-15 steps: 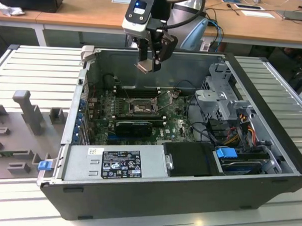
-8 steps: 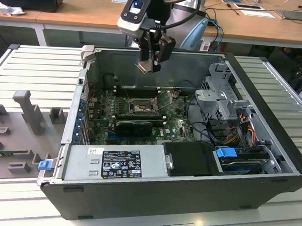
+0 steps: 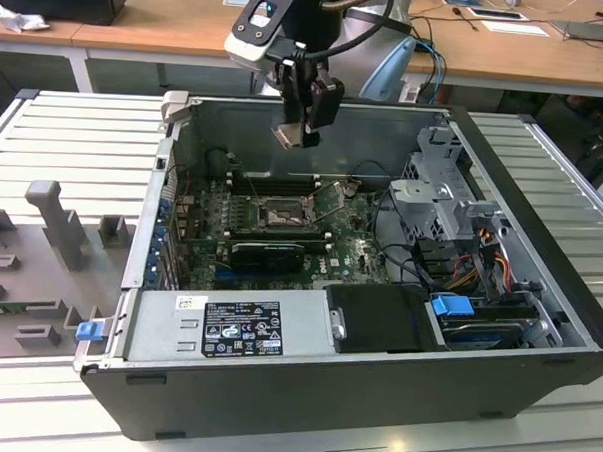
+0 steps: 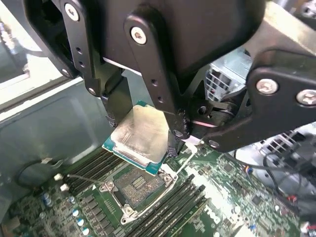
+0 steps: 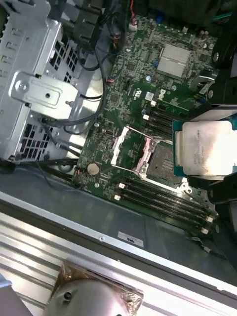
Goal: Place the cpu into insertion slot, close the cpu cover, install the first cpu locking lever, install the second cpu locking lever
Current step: 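Place the cpu into insertion slot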
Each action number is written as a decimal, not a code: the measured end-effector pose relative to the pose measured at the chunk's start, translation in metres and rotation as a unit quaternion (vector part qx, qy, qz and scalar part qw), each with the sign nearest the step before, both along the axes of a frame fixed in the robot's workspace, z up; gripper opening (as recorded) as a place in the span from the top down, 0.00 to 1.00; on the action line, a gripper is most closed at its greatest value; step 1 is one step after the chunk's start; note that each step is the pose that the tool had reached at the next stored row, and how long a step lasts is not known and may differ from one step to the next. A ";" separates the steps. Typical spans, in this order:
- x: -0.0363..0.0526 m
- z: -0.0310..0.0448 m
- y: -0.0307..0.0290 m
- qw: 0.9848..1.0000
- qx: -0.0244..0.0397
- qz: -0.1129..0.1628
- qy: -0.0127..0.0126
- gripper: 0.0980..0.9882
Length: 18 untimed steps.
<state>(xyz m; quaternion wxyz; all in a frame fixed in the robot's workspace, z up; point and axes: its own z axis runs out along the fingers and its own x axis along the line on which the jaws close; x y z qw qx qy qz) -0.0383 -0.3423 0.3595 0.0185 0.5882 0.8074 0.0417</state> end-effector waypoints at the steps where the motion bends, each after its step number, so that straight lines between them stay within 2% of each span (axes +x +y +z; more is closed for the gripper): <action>1: 0.0000 -0.0004 0.0000 1.000 0.000 -0.014 0.000 0.52; 3: 0.0000 -0.0032 0.0000 0.999 0.000 -0.046 0.000 0.52; 5: 0.0000 -0.0060 0.0000 0.999 -0.001 -0.053 0.000 0.52; 7: 0.0000 -0.0083 0.0000 0.998 -0.001 -0.061 0.002 0.52; 8: 0.0001 -0.0102 0.0001 0.998 -0.001 -0.067 0.005 0.52; 11: 0.0001 -0.0146 0.0001 0.998 -0.002 -0.069 0.010 0.52; 12: 0.0003 -0.0185 0.0002 0.997 -0.002 -0.072 0.013 0.52; 13: 0.0004 -0.0221 0.0007 0.997 -0.002 -0.082 0.014 0.52; 16: 0.0004 -0.0277 0.0007 0.994 -0.001 -0.108 0.014 0.52; 18: 0.0004 -0.0308 0.0007 0.993 -0.001 -0.116 0.014 0.52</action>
